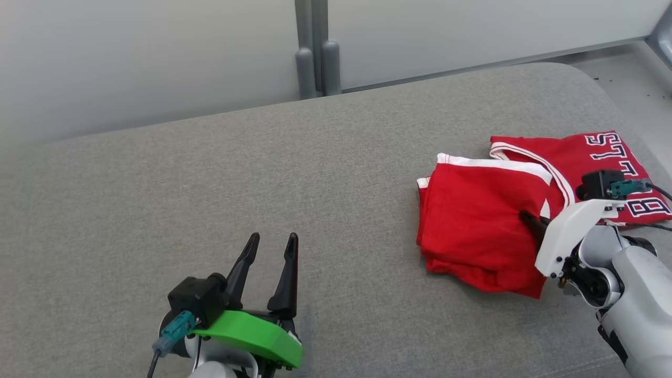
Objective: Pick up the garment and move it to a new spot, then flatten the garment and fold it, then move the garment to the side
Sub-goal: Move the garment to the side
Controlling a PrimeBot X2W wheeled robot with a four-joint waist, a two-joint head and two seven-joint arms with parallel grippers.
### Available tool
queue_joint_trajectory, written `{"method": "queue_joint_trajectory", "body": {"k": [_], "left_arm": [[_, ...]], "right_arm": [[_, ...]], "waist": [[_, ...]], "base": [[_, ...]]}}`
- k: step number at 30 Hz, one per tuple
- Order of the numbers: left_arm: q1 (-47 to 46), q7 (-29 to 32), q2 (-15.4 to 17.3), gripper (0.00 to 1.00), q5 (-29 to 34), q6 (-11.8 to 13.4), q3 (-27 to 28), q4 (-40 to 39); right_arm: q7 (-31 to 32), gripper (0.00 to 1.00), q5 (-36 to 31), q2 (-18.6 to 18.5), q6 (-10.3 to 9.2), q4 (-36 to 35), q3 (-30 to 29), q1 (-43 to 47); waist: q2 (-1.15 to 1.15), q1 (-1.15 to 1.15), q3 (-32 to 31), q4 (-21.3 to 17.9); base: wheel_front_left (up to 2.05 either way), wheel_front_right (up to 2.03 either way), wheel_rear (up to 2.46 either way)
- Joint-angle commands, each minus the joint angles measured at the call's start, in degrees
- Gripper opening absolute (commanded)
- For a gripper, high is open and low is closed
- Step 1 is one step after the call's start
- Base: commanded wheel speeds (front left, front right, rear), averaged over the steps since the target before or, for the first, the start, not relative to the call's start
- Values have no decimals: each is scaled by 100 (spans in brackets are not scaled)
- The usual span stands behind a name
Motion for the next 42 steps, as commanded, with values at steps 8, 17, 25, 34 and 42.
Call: {"method": "queue_joint_trajectory", "body": {"k": [8,17,25,34,42], "left_arm": [[-157,15,30,100,53,-29,-12,87],[-94,-17,20,100,3,2,-2,90],[-79,-28,60,100,-13,32,21,45],[-204,18,101,100,59,22,-29,-19],[-302,92,148,100,112,28,-84,-99]], "right_arm": [[-74,0,-165,-33,0,-92,-127,-80],[-132,0,-521,-204,0,-78,-146,-247],[22,0,-785,-654,0,-258,-41,-575],[306,0,-989,-1367,0,-186,7,-993],[196,0,-1158,-1818,0,228,221,-1167]], "waist": [[27,0,242,-165],[27,0,167,190],[27,0,209,255],[27,0,402,332],[27,0,638,491]], "base": [[0,0,0],[0,0,0],[0,0,0],[0,0,0],[0,0,0]]}}
